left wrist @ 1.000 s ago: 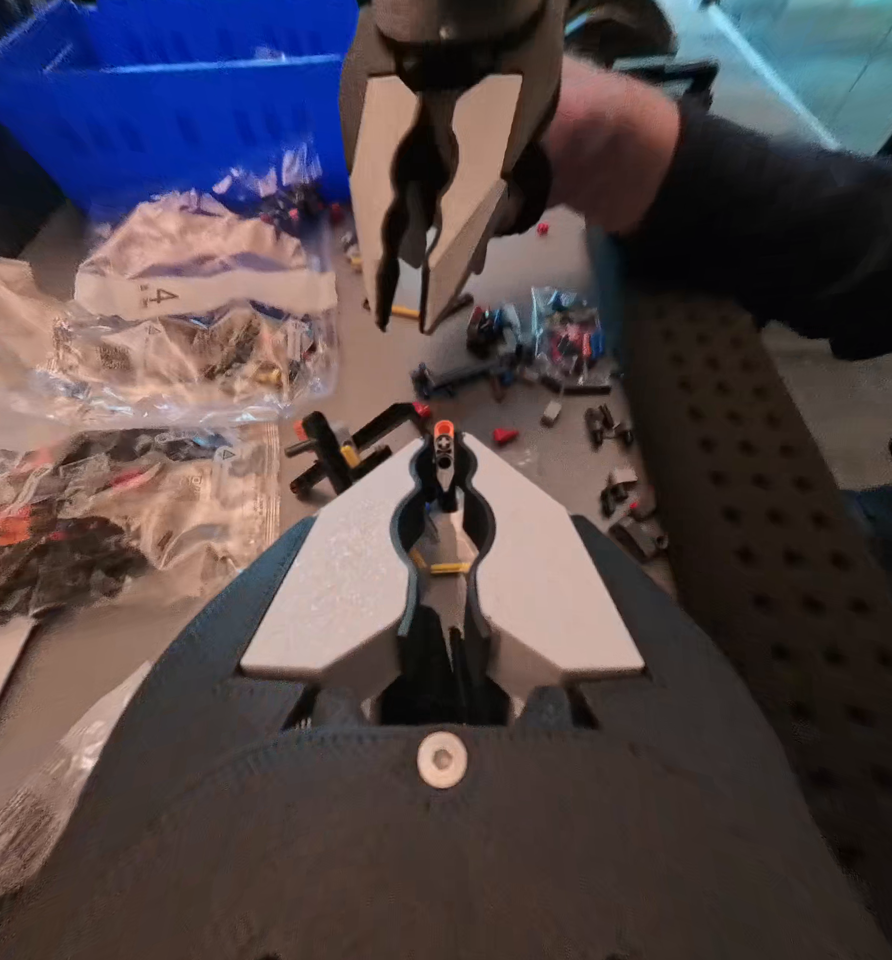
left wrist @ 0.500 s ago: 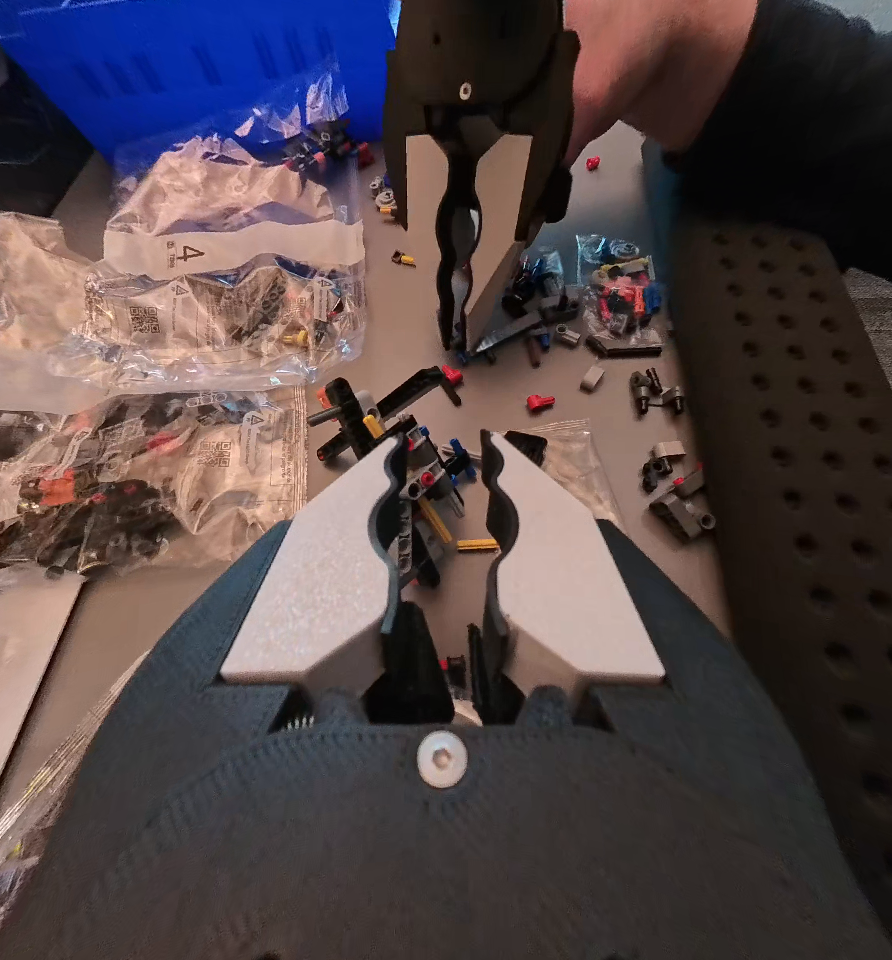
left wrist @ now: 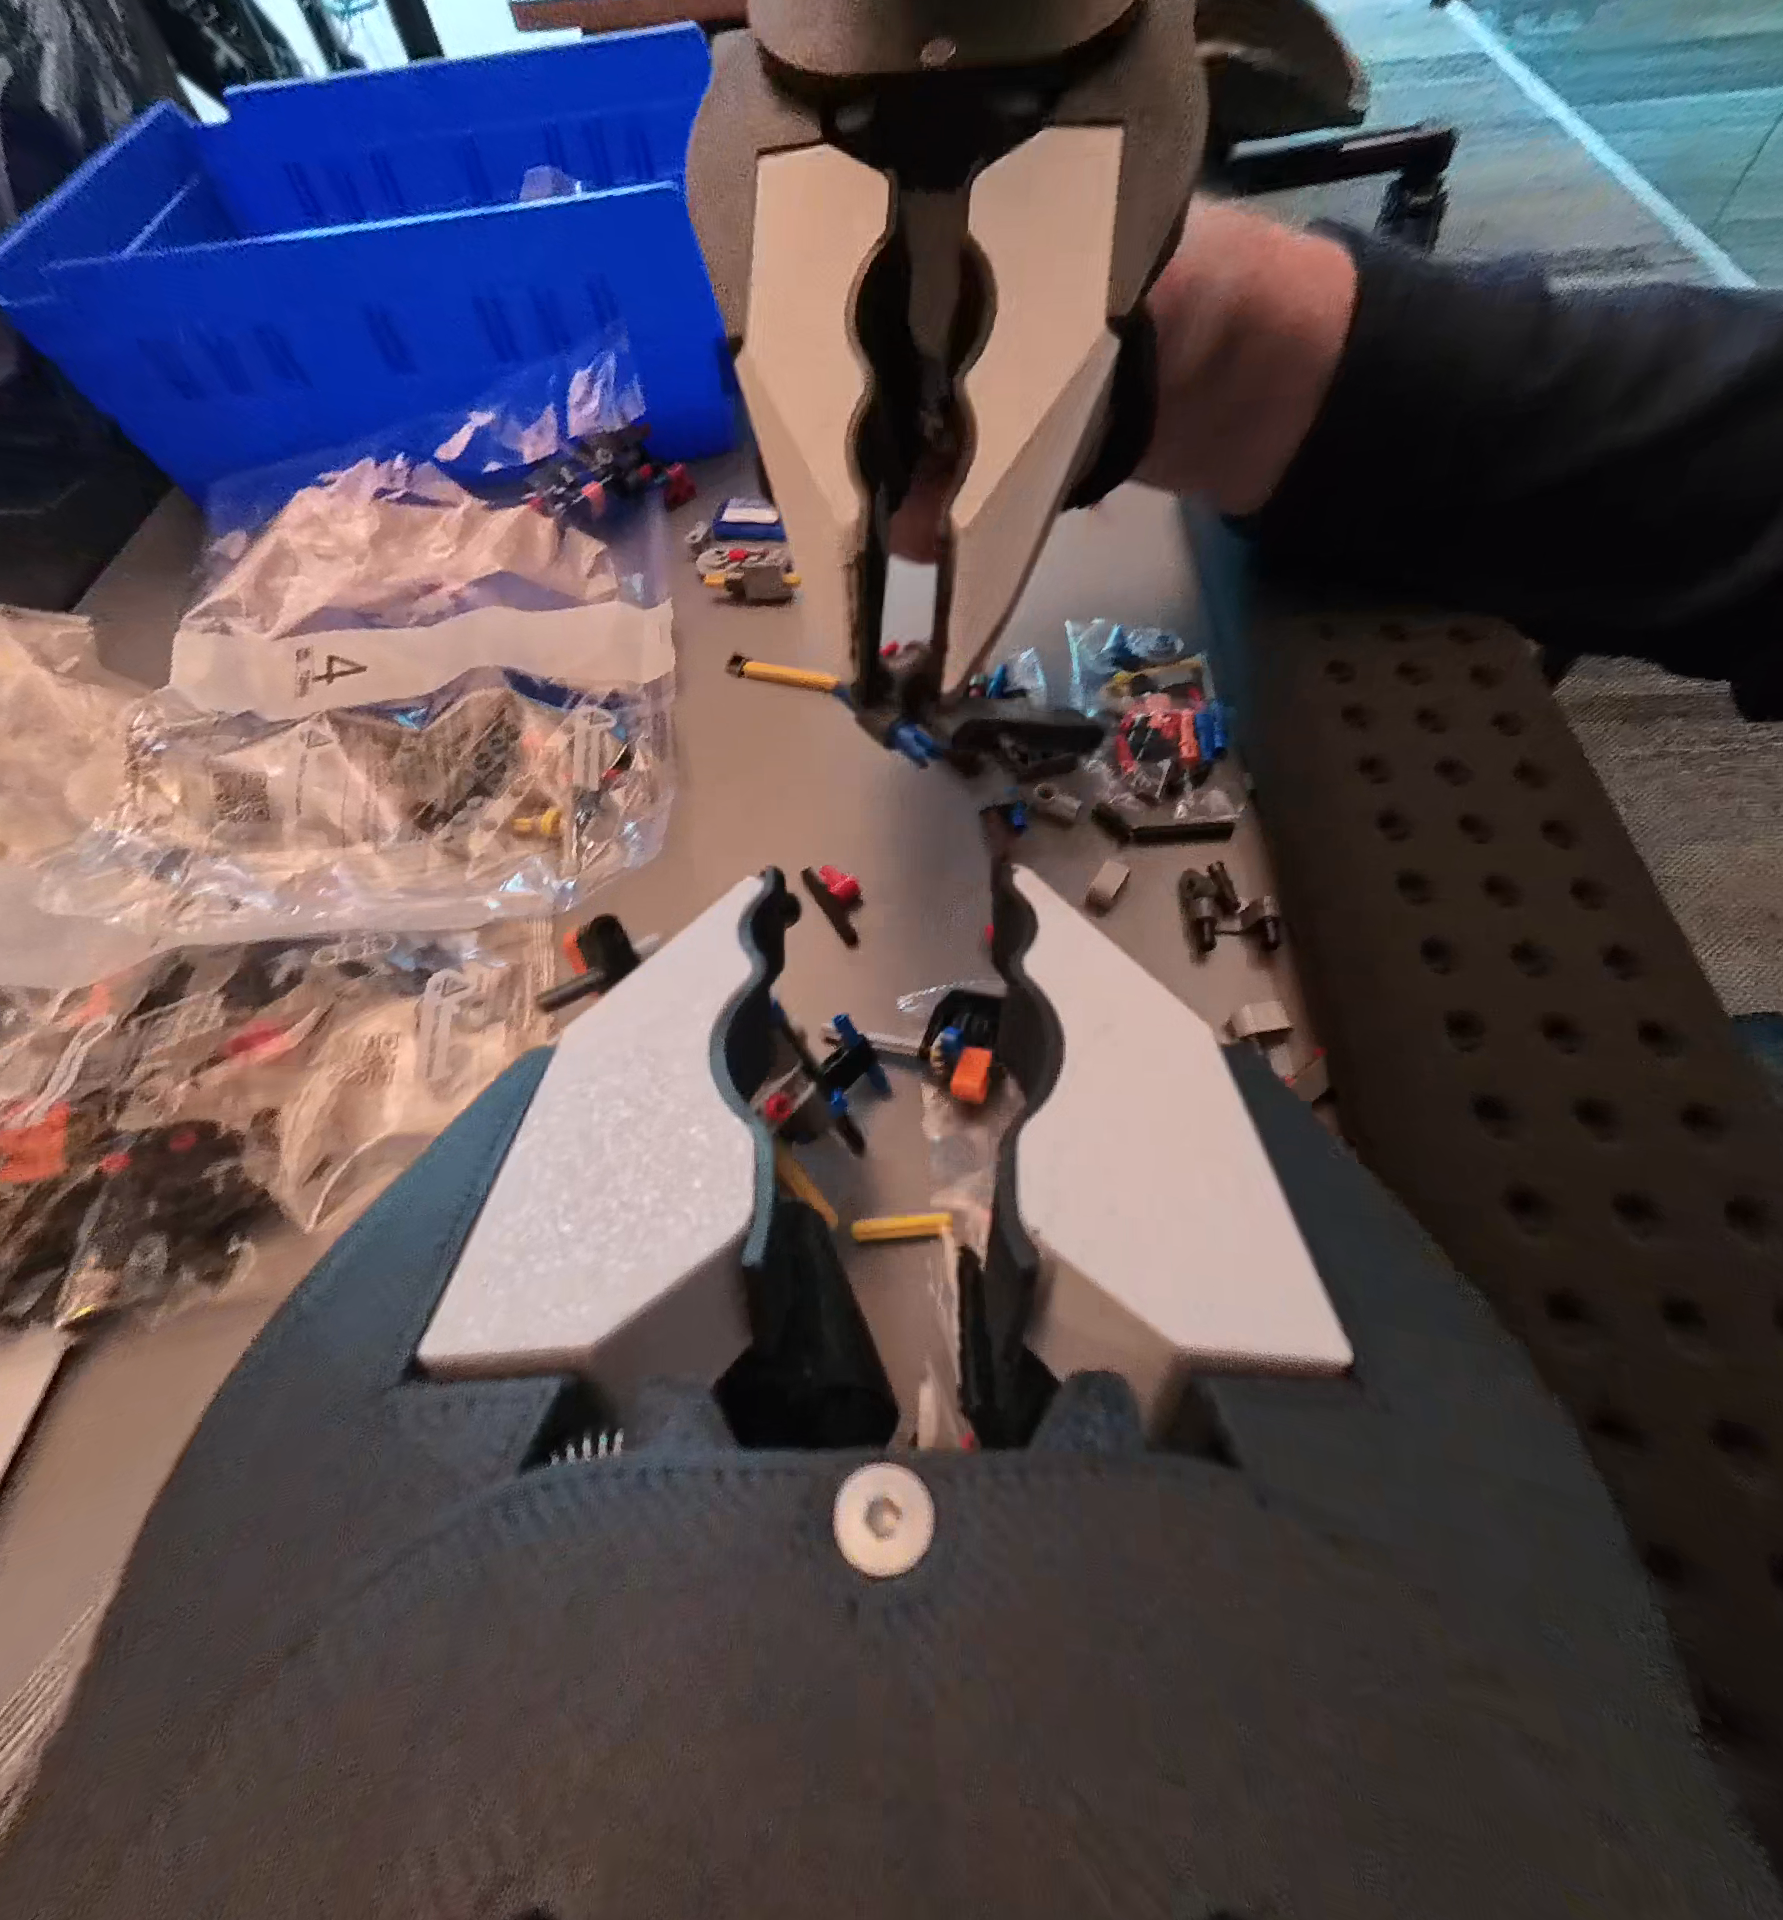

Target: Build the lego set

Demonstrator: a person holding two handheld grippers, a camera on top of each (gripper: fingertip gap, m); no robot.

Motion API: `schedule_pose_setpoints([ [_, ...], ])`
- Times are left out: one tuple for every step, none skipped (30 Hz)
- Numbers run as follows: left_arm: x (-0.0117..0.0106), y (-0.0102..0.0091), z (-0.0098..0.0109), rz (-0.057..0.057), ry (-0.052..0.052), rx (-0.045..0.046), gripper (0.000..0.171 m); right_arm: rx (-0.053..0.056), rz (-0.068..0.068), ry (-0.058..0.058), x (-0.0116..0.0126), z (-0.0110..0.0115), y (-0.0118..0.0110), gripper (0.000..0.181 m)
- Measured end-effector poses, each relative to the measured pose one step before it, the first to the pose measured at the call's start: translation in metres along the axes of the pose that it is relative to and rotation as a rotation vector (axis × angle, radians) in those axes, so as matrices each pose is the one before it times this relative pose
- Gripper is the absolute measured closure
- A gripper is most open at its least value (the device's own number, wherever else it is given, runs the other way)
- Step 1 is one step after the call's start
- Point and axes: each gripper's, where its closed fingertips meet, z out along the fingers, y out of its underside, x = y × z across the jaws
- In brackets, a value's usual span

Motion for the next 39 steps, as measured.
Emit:
schedule_pose_setpoints([
  [0.00386, -0.00338, 0.00155, -0.0007, 0.0179, 0.01709, 0.134, 0.0147, -0.0168, 0.0064, -0.00035, 0.00160, -0.00327, 0.174],
  [0.00330, -0.00331, 0.00113, -0.0070, 0.0190, 0.01921, 0.137, -0.0007, -0.0146, 0.0071, 0.00004, 0.00190, -0.00070, 0.174],
  [0.00140, -0.00221, 0.00094, -0.0120, 0.0106, 0.01461, 0.139, -0.0096, -0.0116, 0.0047, -0.00032, 0.00202, 0.00082, 0.174],
  [0.00113, -0.00182, 0.00038, -0.0116, 0.0112, 0.01437, 0.139, -0.0139, -0.0088, 0.0028, -0.00046, 0.00222, 0.00185, 0.174],
  [0.00174, -0.00189, -0.00009, -0.0113, 0.0167, 0.01546, 0.140, -0.0159, -0.0168, 0.0107, 0.00023, 0.00182, 0.00220, 0.174],
  [0.00079, -0.00238, -0.00069, -0.0120, 0.0123, 0.01973, 0.142, -0.0103, -0.0212, 0.0026, -0.00137, 0.00123, 0.00109, 0.174],
  [-0.00026, -0.00192, -0.00089, -0.0176, 0.0077, 0.01659, 0.144, 0.0030, -0.0176, 0.0135, 0.00036, 0.00038, -0.00148, 0.174],
  [-0.00005, -0.00115, -0.00104, -0.0186, 0.0096, 0.01046, 0.146, 0.0051, -0.0223, 0.0201, 0.00095, -0.00020, -0.00243, 0.175],
  [-0.00008, -0.00184, -0.00109, -0.0161, 0.0074, 0.01342, 0.147, 0.0047, -0.0188, 0.0166, 0.00072, -0.00010, -0.00191, 0.175],
  [-0.00084, -0.00152, -0.00086, -0.0120, -0.0007, 0.01088, 0.148, 0.0049, -0.0102, 0.0142, 0.00092, 0.00032, -0.00173, 0.175],
  [-0.00024, -0.00011, 0.00014, -0.0063, 0.0017, 0.00168, 0.148, -0.0018, -0.0113, 0.0123, 0.00043, 0.00070, -0.00092, 0.174],
  [-0.00061, 0.00154, 0.00053, -0.0003, -0.0025, -0.00770, 0.148, -0.0030, -0.0161, 0.0141, 0.00041, 0.00091, -0.00070, 0.175],
  [-0.00031, 0.00040, 0.00018, 0.0042, -0.0027, -0.00098, 0.149, -0.0007, -0.0108, 0.0043, -0.00067, 0.00100, -0.00047, 0.175],
  [-0.00093, 0.00016, -0.00009, -0.0075, -0.0032, -0.00009, 0.150, -0.0013, -0.0049, 0.0103, 0.00075, 0.00077, -0.00034, 0.175],
  [-0.00091, -0.00074, -0.00013, -0.0158, 0.0002, 0.00683, 0.151, 0.0006, -0.0104, 0.0148, 0.00102, 0.00035, -0.00094, 0.175],
  [-0.00038, -0.00148, -0.00013, -0.0135, 0.0027, 0.01222, 0.151, 0.0071, -0.0088, 0.0081, 0.00004, 0.00058, -0.00188, 0.175],
  [0.00098, -0.00148, 0.00006, -0.0083, 0.0094, 0.01311, 0.150, 0.0082, -0.0010, -0.0015, -0.00070, 0.00063, -0.00175, 0.175],
  [0.00011, -0.00051, 0.00034, -0.0056, 0.0032, 0.00524, 0.149, 0.0016, -0.0027, 0.0083, 0.00062, 0.00042, -0.00094, 0.175],
  [0.00038, -0.00041, 0.00026, -0.0007, 0.0031, 0.00262, 0.149, 0.0042, -0.0109, 0.0077, -0.00004, 0.00003, -0.00166, 0.175],
  [0.00062, -0.00078, -0.00036, 0.0080, 0.0010, 0.00338, 0.150, 0.0068, -0.0009, -0.0011, -0.00063, 0.00014, -0.00144, 0.175],
  [-0.00101, -0.00039, -0.00067, 0.0218, -0.0154, 0.00048, 0.151, 0.0076, 0.0142, -0.0009, 0.00080, -0.00038, -0.00049, 0.175],
  [-0.00167, 0.00051, -0.00060, 0.0132, -0.0150, -0.00709, 0.152, 0.0028, 0.0216, -0.0091, 0.00031, -0.00026, 0.00051, 0.175],
  [-0.00048, 0.00091, -0.00033, 0.0034, -0.0038, -0.00752, 0.154, 0.0063, 0.0178, -0.0124, -0.00038, -0.00016, 0.00008, 0.175],
  [-0.00192, 0.00067, -0.00038, 0.0102, -0.0158, -0.00411, 0.157, 0.0119, 0.0140, -0.0096, -0.00020, -0.00048, -0.00110, 0.175],
  [-0.00297, 0.00088, -0.00085, 0.0209, -0.0240, -0.00555, 0.163, 0.0195, 0.0055, 0.0039, 0.00099, -0.00138, -0.00281, 0.180],
  [-0.00139, -0.00012, -0.00068, 0.0171, -0.0139, -0.00123, 0.163, 0.0097, 0.0024, -0.0023, -0.00007, -0.00159, -0.00179, 0.181],
  [0.00079, -0.00175, -0.00054, 0.0079, -0.0003, 0.00762, 0.163, -0.0034, 0.0077, 0.0049, 0.00141, -0.00131, 0.00043, 0.179],
  [-0.00090, -0.00056, -0.00025, 0.0134, -0.0142, 0.00002, 0.163, -0.0019, 0.0010, 0.0038, 0.00079, -0.00090, 0.00030, 0.178],
  [-0.00150, 0.00062, -0.00009, 0.0191, -0.0180, -0.00822, 0.163, -0.0005, -0.0073, 0.0116, 0.00120, -0.00095, -0.00032, 0.177],
  [-0.00159, 0.00032, -0.00025, 0.0109, -0.0144, -0.00526, 0.163, 0.0002, -0.0025, 0.0092, 0.00146, -0.00122, -0.00017, 0.176],
  [-0.00138, -0.00054, -0.00061, 0.0064, -0.0103, 0.00246, 0.163, -0.0007, 0.0135, 0.0050, 0.00220, -0.00160, 0.00082, 0.175],
  [0.00043, -0.00080, -0.00088, 0.0041, 0.0028, 0.00548, 0.163, 0.0049, 0.0236, 0.0037, 0.00273, -0.00160, 0.00014, 0.171],
  [0.00119, -0.00154, -0.00069, 0.0116, 0.0041, 0.00971, 0.164, 0.0071, 0.0230, -0.0096, 0.00044, -0.00062, -0.00025, 0.166],
  [0.00180, -0.00227, -0.00034, 0.0166, 0.0047, 0.01153, 0.164, -0.0017, 0.0216, -0.0139, -0.00064, 0.00068, 0.00122, 0.164],
  [-0.00059, -0.00023, -0.00008, 0.0131, -0.0102, -0.00187, 0.164, -0.0063, 0.0168, -0.0169, -0.00146, 0.00113, 0.00175, 0.164],
  [-0.00090, 0.00151, 0.00013, 0.0116, -0.0092, -0.00980, 0.164, -0.0026, 0.0117, -0.0096, -0.00064, 0.00061, 0.00092, 0.166],
  [0.00070, 0.00094, -0.00012, 0.0073, 0.0041, -0.00474, 0.163, 0.0029, 0.0098, -0.0166, -0.00174, 0.00043, 0.00003, 0.167],
  [0.00004, -0.00080, -0.00048, 0.0116, -0.0045, 0.00285, 0.164, 0.0090, 0.0167, -0.0199, -0.00191, 0.00029, -0.00080, 0.170],
  [-0.00049, -0.00078, -0.00053, 0.0152, -0.0097, 0.00031, 0.164, 0.0103, 0.0189, -0.0086, -0.00001, -0.00029, -0.00115, 0.171],
])
